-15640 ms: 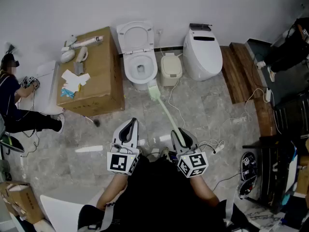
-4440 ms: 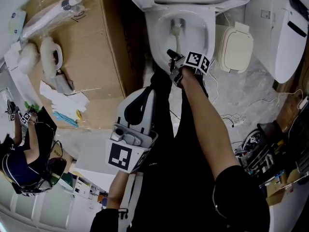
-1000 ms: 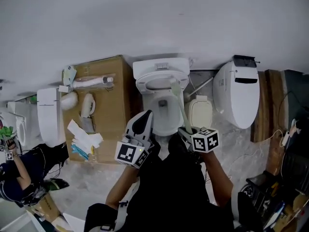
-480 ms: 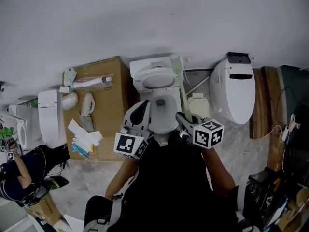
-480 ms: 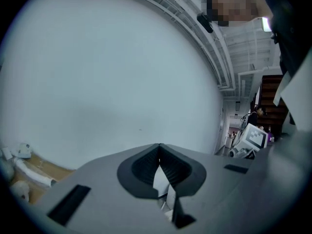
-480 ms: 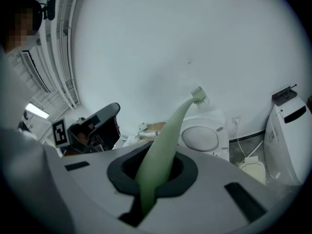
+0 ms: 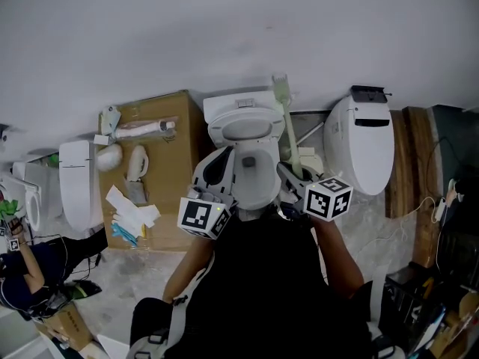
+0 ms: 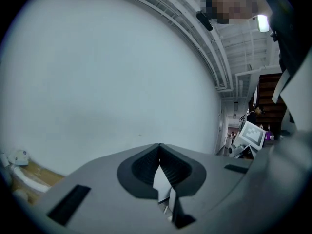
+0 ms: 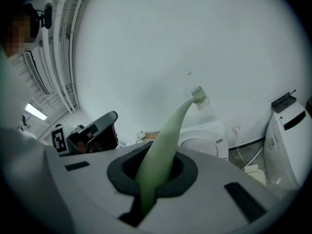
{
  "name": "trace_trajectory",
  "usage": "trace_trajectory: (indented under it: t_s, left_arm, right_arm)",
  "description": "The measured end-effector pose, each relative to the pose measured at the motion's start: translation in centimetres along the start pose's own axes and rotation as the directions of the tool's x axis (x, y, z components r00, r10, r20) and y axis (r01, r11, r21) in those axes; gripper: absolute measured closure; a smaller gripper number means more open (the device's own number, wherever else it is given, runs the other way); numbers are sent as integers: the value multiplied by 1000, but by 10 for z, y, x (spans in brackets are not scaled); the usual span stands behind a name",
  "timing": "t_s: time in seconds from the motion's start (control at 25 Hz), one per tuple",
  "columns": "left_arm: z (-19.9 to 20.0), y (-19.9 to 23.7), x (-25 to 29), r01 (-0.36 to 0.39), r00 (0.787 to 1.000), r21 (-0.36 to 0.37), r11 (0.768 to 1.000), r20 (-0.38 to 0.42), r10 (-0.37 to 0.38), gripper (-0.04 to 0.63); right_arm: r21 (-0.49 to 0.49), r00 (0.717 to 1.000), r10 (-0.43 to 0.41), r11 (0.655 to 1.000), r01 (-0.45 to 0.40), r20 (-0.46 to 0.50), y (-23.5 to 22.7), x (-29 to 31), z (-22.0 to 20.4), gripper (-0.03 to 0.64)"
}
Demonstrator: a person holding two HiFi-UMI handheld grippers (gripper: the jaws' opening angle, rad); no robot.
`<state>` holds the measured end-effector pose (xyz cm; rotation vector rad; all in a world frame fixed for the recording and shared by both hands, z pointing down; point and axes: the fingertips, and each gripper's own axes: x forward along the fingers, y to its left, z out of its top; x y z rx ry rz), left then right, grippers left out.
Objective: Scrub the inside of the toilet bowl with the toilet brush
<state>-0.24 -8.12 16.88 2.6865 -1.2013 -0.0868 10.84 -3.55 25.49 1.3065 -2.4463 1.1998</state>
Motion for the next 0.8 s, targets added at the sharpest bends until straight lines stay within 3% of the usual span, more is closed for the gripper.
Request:
trace_trajectory:
  t_s: [0.8]
  left_arm:
    - [2,-2,0,25,999,-3,1000,21,-25,588]
  right_arm:
    - [4,1000,-3,1000,3,-2,0,2,4,598]
